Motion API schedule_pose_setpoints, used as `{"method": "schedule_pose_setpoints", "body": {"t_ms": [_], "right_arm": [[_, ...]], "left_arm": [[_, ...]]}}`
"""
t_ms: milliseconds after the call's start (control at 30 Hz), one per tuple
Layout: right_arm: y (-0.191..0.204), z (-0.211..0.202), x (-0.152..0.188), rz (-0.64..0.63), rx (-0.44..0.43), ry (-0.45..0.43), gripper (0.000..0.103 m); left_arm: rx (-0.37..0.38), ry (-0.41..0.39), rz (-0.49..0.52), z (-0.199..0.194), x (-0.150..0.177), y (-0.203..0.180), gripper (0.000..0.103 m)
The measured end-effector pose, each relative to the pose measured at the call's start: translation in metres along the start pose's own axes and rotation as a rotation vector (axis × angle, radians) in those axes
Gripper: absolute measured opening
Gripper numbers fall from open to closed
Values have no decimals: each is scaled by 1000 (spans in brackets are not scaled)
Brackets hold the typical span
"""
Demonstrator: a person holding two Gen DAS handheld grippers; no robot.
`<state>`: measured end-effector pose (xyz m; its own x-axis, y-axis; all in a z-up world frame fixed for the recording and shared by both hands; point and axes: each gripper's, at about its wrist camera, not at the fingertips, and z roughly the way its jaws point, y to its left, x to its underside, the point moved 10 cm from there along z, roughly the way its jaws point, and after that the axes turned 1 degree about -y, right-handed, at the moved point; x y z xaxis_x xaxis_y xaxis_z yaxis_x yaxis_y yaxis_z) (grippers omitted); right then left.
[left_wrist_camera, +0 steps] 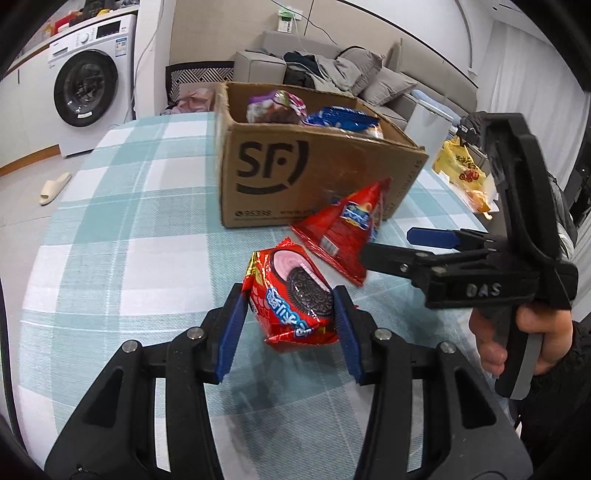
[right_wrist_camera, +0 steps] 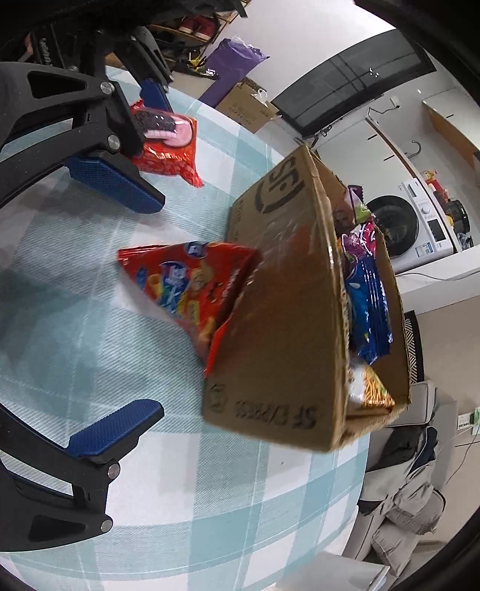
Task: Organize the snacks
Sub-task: 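Grasp the Oreo cake pack with the left tool while the right tool grasps the red chip bag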
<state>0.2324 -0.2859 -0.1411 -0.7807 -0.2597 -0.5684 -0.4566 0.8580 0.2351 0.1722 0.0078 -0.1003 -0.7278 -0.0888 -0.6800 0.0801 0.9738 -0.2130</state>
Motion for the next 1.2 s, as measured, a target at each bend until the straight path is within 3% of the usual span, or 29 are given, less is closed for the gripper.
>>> {"method": "schedule_pose_setpoints", "body": {"t_ms": [333,533,767,1000,1200], "right_arm": [[5,22,-19,53,-6,-2,100],[5,32,-22,71,6,-9,92],[4,33,-25,83,6,-24,76],[8,23,-20,110,-83,-34,50],[15,11,-16,93,-137,-54,41]], "left_arm": [[-17,-35,-31,-16,-8,16,44],[-17,-38,-25,-19,-7,12,44],[-16,-38,-25,-19,-7,10,44],[-10,-29,-19,-14,-6,6,44],[-8,-23,-11,-10,-4,4,44]]}}
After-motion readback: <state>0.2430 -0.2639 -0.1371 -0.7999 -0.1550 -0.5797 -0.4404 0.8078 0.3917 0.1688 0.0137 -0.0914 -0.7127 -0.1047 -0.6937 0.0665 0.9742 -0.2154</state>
